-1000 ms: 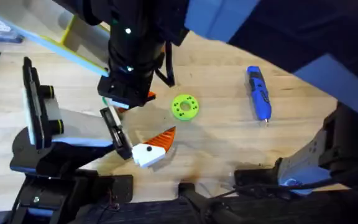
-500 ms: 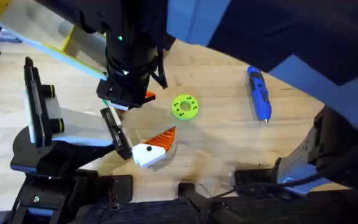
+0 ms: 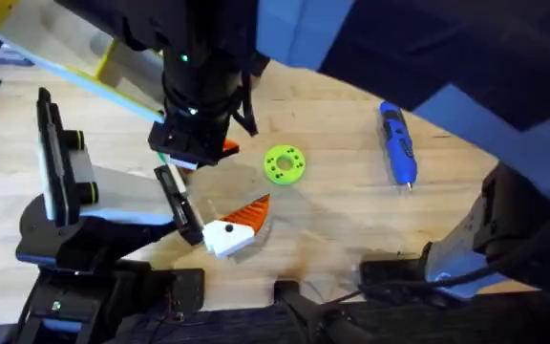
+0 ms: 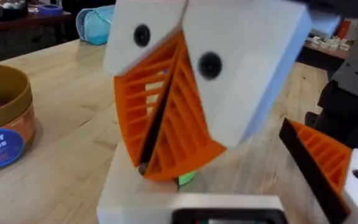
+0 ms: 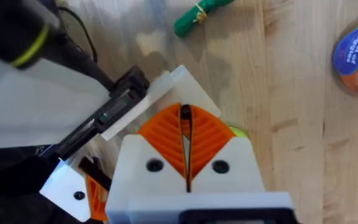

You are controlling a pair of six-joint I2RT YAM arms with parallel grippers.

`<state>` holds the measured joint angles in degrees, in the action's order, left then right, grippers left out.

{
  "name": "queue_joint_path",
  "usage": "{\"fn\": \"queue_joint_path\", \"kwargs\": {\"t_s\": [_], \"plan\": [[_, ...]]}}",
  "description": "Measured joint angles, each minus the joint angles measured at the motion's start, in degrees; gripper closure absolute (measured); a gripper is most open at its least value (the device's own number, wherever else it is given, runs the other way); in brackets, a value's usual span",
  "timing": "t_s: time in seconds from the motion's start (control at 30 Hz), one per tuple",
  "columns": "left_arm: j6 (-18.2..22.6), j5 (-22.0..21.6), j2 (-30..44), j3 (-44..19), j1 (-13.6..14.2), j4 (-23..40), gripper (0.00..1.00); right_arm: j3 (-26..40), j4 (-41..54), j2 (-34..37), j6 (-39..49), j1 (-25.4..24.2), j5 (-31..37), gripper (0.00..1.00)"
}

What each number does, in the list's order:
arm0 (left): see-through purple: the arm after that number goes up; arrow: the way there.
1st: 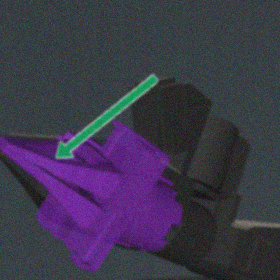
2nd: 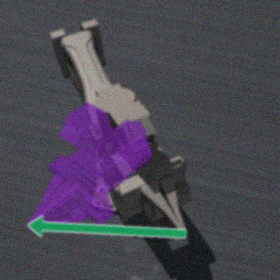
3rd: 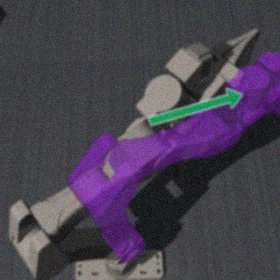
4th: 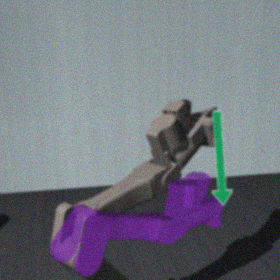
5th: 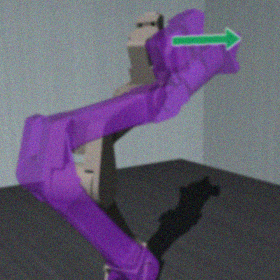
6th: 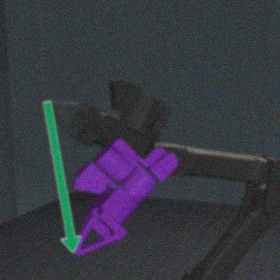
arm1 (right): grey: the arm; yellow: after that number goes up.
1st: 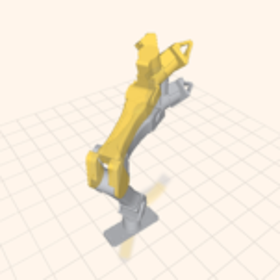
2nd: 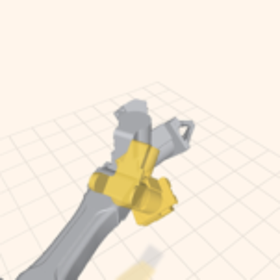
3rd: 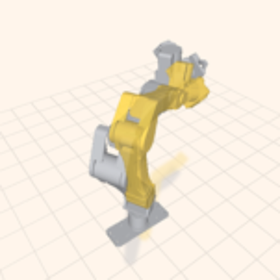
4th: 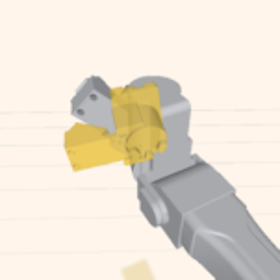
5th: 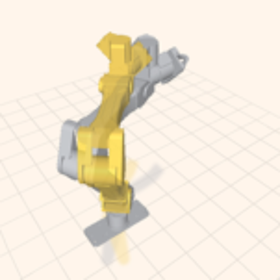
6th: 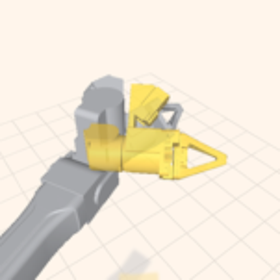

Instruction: Pick up the gripper from the table and insert it into the empty holder that is missing its gripper. Then pick up a screw, insert it into the mounting hole, and use the screwdriver to tighten it. Finally, clean up the table by picking up the vegetable and placing it into the bucket.

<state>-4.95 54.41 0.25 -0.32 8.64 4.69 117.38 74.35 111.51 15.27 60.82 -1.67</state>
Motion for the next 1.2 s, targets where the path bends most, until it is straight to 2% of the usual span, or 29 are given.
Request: {"fn": "queue_joint_path", "kwargs": {"t_s": [0.7, 0.73, 0.77, 0.93, 0.97, 1.0, 1.2], "plan": [[0.00, 0.00, 0.00, 0.00, 0.00, 0.00, 0.012, 0.00, 0.07, 0.02, -0.01, 0.00, -0.09, 0.994], [0.00, 0.00, 0.02, 0.00, 0.00, -0.02, 0.012, 0.00, 0.07, 0.02, -0.11, 0.00, -0.09, 0.947], [0.00, 0.00, 0.00, 0.00, 0.00, -0.02, 0.012, 0.00, 0.19, 0.02, -0.18, 0.00, -0.13, 0.856], [0.02, 0.02, 0.00, 0.00, 0.00, -0.02, 0.012, 0.31, 1.07, 0.00, -0.11, -0.85, 1.38, 0.091], [0.02, 0.02, 0.02, 0.00, 0.00, -0.02, 0.012, 0.48, 1.14, 0.00, 0.00, -1.26, 1.59, 0.028], [0.02, 0.00, 0.00, 0.00, 0.00, -0.02, 0.012, 0.55, 1.11, 0.00, 0.02, -1.51, 1.57, 0.014], [0.02, 0.02, 0.00, 0.00, 0.00, -0.02, 0.012, 0.57, 1.31, -0.02, 0.07, -1.38, 1.66, 0.014]]}}
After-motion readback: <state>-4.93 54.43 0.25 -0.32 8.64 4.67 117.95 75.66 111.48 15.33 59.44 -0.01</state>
